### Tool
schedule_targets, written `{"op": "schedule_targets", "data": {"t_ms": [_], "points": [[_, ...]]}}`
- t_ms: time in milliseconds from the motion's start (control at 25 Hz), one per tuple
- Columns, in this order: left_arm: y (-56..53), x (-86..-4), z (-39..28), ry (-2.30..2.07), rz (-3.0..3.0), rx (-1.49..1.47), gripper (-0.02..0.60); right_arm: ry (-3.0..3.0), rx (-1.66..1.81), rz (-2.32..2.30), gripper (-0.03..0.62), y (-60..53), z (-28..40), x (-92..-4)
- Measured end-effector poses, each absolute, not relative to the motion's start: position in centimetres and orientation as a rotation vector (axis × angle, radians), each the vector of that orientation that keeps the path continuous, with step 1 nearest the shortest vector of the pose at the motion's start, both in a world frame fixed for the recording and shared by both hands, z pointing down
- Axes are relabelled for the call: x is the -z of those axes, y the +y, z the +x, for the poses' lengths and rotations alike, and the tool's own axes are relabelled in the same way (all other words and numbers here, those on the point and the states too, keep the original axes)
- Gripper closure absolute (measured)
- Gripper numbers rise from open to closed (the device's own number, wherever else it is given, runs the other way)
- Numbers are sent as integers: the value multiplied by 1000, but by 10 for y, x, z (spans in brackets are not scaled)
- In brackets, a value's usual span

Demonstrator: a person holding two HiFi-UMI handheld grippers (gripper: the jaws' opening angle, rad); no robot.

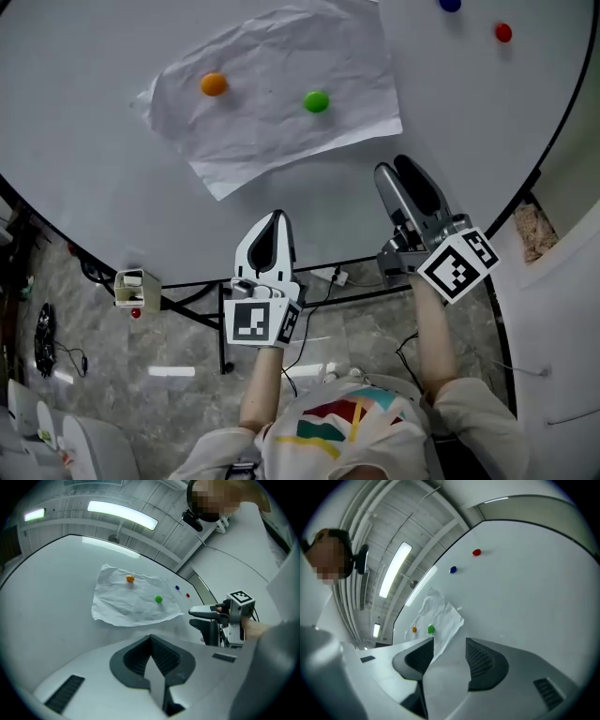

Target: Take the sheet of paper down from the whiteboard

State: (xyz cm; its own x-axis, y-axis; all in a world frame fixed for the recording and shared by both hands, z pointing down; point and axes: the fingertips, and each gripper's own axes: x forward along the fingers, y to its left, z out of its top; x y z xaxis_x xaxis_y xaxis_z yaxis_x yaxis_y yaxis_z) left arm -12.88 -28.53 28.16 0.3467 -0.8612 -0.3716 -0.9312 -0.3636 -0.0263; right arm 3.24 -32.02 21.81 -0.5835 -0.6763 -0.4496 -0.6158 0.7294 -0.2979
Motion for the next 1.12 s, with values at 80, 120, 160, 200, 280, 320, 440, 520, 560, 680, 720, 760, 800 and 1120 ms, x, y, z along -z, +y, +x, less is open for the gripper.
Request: {"op": "schedule_targets", "data": {"t_ms": [80, 120, 160, 200, 280, 320, 440, 520, 560, 680, 720, 760, 800, 1120], "points": [[-289, -274, -128, 1607, -2361, -442, 535, 2363, 165, -954, 401, -329, 34, -200], [-290, -268, -126, 1598, -2345, -442, 535, 2355, 164, -963, 401, -334, 36, -194], [-290, -262, -125, 1587, -2328, -442, 535, 2345, 177, -968, 401, -339, 37, -190], [-290, -257, -125, 1576, -2312, -440, 536, 2331, 209, -962, 401, -343, 39, -188], [-290, -244, -125, 1555, -2293, -428, 535, 2289, 285, -950, 401, -350, 42, -190], [-291, -238, -125, 1545, -2287, -417, 531, 2271, 302, -953, 401, -352, 44, -190], [-291, -212, -128, 1533, -2241, -396, 485, 2264, 261, -984, 421, -353, 43, -187], [-292, -190, -134, 1523, -2198, -377, 420, 2268, 207, -1020, 579, -352, 42, -185], [-294, -178, -138, 1527, -2169, -352, 400, 2271, 187, -1045, 580, -352, 42, -185], [-299, -133, -157, 1600, -2007, -264, 396, 2289, 158, -1087, 580, -352, 42, -185], [-301, -120, -162, 1630, -1963, -226, 397, 2295, 154, -1096, 580, -352, 42, -185], [-305, -111, -165, 1655, -1944, -176, 397, 2299, 151, -1106, 580, -352, 43, -186], [-310, -104, -166, 1669, -1948, -124, 399, 2302, 150, -1110, 580, -352, 43, -185], [-321, -81, -159, 1671, -1963, -33, 400, 2341, 138, -1138, 580, -351, 41, -184]]}}
